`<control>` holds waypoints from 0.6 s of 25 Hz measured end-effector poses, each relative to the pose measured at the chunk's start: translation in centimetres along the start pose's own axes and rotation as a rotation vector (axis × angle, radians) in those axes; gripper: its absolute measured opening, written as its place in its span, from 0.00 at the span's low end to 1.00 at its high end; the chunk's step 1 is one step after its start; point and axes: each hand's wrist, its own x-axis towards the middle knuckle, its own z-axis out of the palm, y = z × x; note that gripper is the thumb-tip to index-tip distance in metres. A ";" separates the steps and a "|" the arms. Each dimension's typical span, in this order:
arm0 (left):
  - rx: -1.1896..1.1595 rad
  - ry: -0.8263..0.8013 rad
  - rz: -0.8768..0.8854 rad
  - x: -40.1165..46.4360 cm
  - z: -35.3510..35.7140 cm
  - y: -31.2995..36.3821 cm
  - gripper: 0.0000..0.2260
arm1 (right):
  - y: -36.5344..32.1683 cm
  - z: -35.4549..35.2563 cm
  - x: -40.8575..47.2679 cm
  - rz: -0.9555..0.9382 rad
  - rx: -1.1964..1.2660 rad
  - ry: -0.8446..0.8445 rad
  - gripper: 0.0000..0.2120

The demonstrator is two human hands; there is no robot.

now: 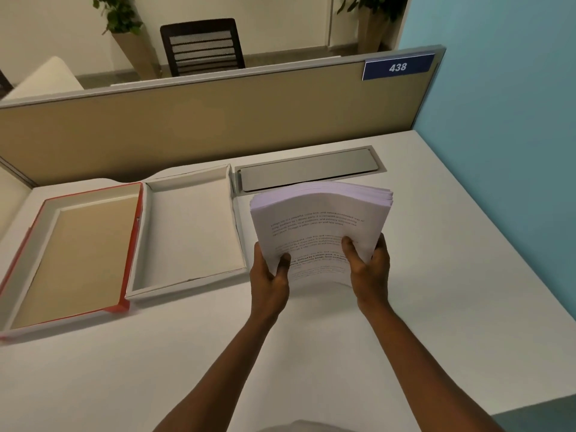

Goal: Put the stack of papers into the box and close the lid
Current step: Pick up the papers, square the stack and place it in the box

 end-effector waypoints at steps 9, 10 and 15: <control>0.087 -0.010 0.030 -1.5 -1.6 -1.4 0.28 | 1.3 -1.3 -2.7 -0.050 -0.089 -0.112 0.25; 0.107 -0.023 0.031 -1.5 -2.0 -1.5 0.28 | 1.5 -1.6 -2.9 -0.055 -0.128 -0.132 0.26; 0.200 -0.052 0.084 -1.1 -3.0 -1.5 0.27 | 1.5 -2.5 -2.6 -0.052 -0.297 -0.132 0.25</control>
